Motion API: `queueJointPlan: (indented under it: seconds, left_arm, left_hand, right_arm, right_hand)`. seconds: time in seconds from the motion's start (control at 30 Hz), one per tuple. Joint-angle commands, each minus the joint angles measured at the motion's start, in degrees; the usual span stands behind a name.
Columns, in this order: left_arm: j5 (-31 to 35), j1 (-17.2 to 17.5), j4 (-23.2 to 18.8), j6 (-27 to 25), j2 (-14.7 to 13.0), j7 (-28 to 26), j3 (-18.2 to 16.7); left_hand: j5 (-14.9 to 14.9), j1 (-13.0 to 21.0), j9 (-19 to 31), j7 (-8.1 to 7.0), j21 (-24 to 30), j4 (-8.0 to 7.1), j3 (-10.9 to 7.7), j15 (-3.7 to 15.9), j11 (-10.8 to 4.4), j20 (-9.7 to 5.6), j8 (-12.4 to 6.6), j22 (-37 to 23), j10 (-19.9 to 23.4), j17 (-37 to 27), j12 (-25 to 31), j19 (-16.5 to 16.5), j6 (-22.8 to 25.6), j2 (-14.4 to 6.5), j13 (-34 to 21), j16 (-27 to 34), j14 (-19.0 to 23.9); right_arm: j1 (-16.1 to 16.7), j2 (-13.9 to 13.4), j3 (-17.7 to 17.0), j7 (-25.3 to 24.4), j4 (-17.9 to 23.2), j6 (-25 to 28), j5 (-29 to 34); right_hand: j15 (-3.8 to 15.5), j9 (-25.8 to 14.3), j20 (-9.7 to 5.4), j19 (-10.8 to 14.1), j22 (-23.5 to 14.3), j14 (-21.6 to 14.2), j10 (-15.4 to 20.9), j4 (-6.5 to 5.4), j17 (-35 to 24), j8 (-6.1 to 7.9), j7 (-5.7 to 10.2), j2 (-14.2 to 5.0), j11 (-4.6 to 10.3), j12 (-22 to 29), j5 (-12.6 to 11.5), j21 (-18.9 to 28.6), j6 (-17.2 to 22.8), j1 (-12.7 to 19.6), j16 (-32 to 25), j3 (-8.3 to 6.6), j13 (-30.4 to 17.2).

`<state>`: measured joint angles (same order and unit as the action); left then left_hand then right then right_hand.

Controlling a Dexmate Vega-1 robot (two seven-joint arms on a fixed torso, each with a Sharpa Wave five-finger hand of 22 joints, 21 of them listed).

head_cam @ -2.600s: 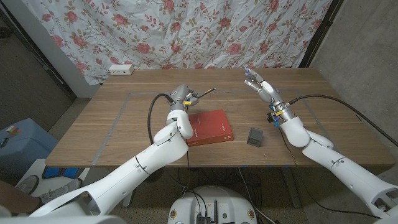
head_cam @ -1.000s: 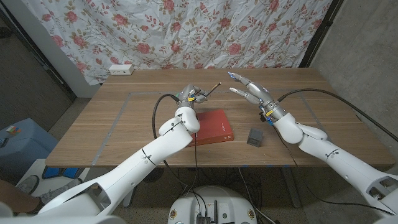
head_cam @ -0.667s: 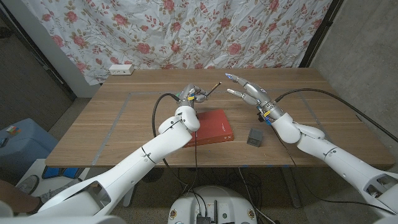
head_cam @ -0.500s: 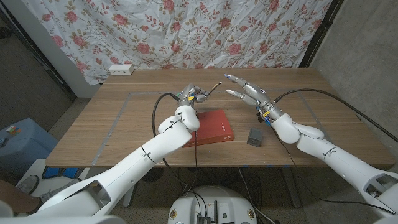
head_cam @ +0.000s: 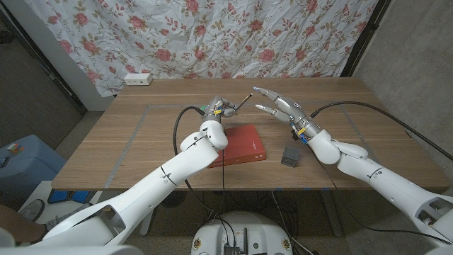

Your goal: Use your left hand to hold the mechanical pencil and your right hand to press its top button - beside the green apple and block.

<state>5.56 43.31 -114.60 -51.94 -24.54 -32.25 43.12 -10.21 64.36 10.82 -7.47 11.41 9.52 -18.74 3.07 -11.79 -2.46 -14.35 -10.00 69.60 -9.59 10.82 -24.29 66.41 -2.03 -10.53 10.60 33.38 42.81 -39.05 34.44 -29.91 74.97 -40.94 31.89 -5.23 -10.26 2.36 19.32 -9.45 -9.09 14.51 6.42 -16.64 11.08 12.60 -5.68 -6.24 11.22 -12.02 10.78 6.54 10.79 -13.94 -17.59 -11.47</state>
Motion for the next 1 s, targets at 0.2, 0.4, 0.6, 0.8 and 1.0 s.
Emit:
queueJointPlan:
  seconds: [0.2, 0.4, 0.6, 0.8, 1.0]
  left_arm:
    - [-0.7, 0.5, -0.9, -0.7, -0.3, -1.0, 0.3]
    - [-0.9, 0.6, -0.9, -0.6, -0.4, -1.1, 0.3]
    - [-1.0, 0.8, -1.0, -0.2, -0.6, -1.4, 0.2]
    - [-1.2, 0.9, -1.2, -0.3, -0.6, -1.3, 0.3]
    - [-1.1, 0.9, -1.5, -0.4, -0.8, -1.4, 0.5]
  left_hand:
    - [-0.6, 0.0, 0.2, 0.47, 0.2, 0.12, 0.25, 9.68, -1.09, -2.48, 0.17, -0.1, 1.6, -0.2, 0.4, -0.5, 0.5, -0.6, -0.3, -0.2, 0.6]
    - [-0.6, 0.1, 0.2, 0.49, 0.2, 0.11, 0.30, 9.68, -1.08, -2.41, 0.23, -0.1, 1.5, -0.2, 0.3, -0.5, 0.4, -0.7, -0.3, -0.2, 0.6]
    - [-0.6, 0.1, 0.2, 0.52, 0.2, 0.12, 0.37, 9.67, -1.09, -2.42, 0.29, -0.1, 1.5, -0.2, 0.3, -0.5, 0.4, -0.6, -0.3, -0.2, 0.6]
    - [-0.6, 0.1, 0.2, 0.49, 0.2, 0.11, 0.42, 9.67, -1.09, -2.39, 0.33, -0.1, 1.6, -0.2, 0.3, -0.5, 0.5, -0.7, -0.3, -0.2, 0.6]
    - [-0.6, 0.1, 0.3, 0.41, 0.2, 0.11, 0.49, 9.65, -1.09, -2.40, 0.31, -0.1, 1.6, -0.2, 0.3, -0.5, 0.5, -0.7, -0.3, -0.2, 0.6]
  right_arm:
    - [-0.5, -0.2, 1.2, 1.0, 0.1, 0.3, -0.3]
    - [-0.4, -0.2, 1.3, 1.1, 0.1, 0.3, -0.3]
    - [-0.3, -0.2, 1.5, 1.3, 0.1, 0.3, -0.4]
    - [-0.3, -0.1, 1.6, 1.3, -0.2, 0.0, -0.6]
    - [-0.4, -0.1, 1.7, 1.3, -0.4, -0.3, -0.6]
  right_hand:
    - [0.07, -0.2, 0.14, -0.6, -0.3, 0.3, -0.5, -0.24, -0.2, -0.04, 0.07, -0.43, 0.07, -0.2, 0.3, 0.0, -0.1, -0.6, 0.2, 0.24, 0.1]
    - [0.10, -0.2, 0.10, -0.7, -0.3, 0.5, -0.7, -0.31, -0.3, 0.00, 0.06, -0.46, 0.06, -0.2, 0.3, 0.0, 0.0, -0.8, 0.3, 0.29, 0.1]
    - [0.26, -0.2, 0.11, -0.9, -0.3, 0.5, -1.0, -0.41, -0.4, 0.01, 0.06, -0.51, 0.22, -0.2, 0.3, 0.0, 0.1, -1.0, 0.3, 0.36, 0.1]
    - [0.14, -0.2, 0.04, -1.1, -0.3, 0.8, -1.4, -0.48, -0.5, 0.00, 0.06, -0.53, 0.16, -0.3, 0.2, 0.0, 0.2, -1.3, 0.3, 0.42, 0.1]
    - [0.15, -0.2, -0.04, -1.2, -0.3, 1.0, -1.6, -0.50, -0.6, 0.00, 0.06, -0.53, 0.24, -0.3, 0.2, -0.1, 0.3, -1.4, 0.4, 0.45, 0.1]
